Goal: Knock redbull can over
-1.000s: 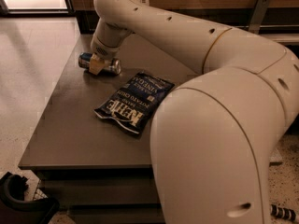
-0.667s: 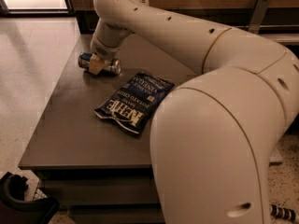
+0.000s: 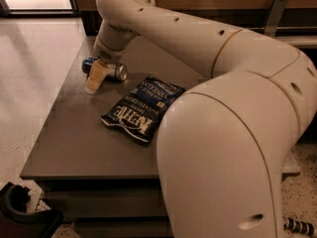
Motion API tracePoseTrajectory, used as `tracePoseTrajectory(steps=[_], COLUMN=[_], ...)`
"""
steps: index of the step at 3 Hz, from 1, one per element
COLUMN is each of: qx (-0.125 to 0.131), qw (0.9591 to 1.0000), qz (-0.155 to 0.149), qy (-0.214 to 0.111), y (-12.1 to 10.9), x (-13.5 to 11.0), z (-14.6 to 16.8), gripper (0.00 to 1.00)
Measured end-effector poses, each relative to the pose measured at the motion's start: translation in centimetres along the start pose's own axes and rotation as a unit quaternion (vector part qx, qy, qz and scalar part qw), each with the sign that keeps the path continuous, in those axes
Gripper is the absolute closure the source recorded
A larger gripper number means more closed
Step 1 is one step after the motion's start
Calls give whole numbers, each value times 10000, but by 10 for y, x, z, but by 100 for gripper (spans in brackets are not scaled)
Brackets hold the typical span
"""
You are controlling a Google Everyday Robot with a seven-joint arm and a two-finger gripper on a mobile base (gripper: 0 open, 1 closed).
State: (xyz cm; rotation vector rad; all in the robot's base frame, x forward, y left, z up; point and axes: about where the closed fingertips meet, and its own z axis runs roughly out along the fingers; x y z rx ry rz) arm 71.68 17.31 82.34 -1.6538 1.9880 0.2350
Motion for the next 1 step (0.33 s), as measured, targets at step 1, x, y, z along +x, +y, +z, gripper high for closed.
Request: tracePoseTrajectory(steps=[1], qx=[-1], qw=[10000], qz=[0], qy=[0], y=[0], x=[0], z=[0], gripper=[0])
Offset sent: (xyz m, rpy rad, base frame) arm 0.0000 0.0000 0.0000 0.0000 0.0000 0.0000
